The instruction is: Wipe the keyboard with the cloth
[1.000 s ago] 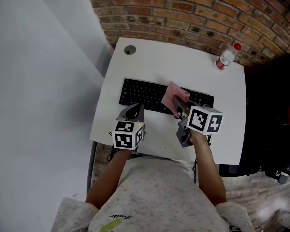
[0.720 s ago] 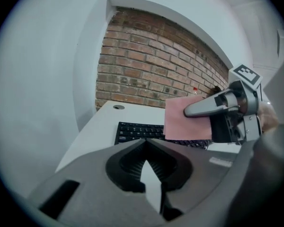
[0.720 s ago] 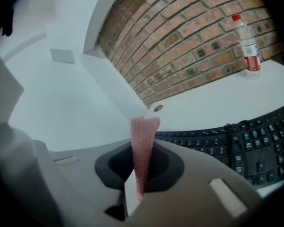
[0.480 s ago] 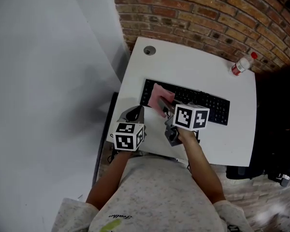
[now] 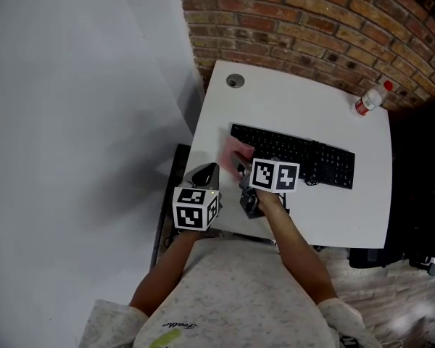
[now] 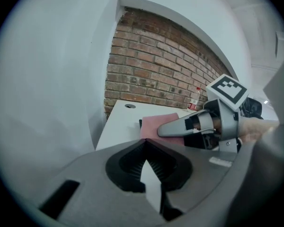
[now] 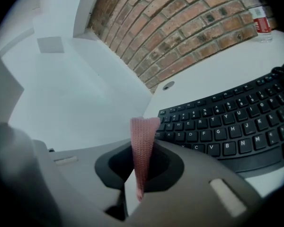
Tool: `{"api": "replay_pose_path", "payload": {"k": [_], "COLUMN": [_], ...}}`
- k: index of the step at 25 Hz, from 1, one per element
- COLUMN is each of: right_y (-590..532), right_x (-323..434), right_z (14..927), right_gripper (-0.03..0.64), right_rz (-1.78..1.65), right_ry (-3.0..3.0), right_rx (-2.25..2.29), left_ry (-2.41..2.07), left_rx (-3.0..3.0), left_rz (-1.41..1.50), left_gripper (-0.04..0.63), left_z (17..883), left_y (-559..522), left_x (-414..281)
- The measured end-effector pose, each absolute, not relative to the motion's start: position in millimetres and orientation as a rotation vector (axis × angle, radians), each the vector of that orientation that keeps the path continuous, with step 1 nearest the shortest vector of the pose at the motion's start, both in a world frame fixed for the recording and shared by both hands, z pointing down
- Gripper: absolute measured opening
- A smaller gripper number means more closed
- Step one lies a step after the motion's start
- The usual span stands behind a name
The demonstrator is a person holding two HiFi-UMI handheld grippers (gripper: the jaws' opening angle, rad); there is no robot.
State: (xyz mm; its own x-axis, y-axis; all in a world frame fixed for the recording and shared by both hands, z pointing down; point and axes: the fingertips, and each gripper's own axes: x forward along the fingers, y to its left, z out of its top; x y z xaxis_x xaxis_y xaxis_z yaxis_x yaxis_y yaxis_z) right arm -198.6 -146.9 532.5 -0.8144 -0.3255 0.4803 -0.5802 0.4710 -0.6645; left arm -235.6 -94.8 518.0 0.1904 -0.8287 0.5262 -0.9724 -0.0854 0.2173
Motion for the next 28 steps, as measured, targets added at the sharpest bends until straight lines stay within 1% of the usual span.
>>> {"api": "replay_pose_path", "payload": {"k": [9, 28], "right_y": [-153, -166], "right_x": [-178, -96], "right_z": [541, 543], "right_gripper": [0.02, 0.02], "right_rz": [1.283, 1.266], "right_ry": [-2.401, -2.365], "right_rx": [0.87, 1.016], "left_ry": [-1.626, -1.523], "left_rx": [2.004, 2.089], "left_rz": [0.385, 0.405], "left_gripper": [-0.006, -0.006], "left_z": [519, 517], "left_y": [-105, -131], "left_x": [-225, -156]}}
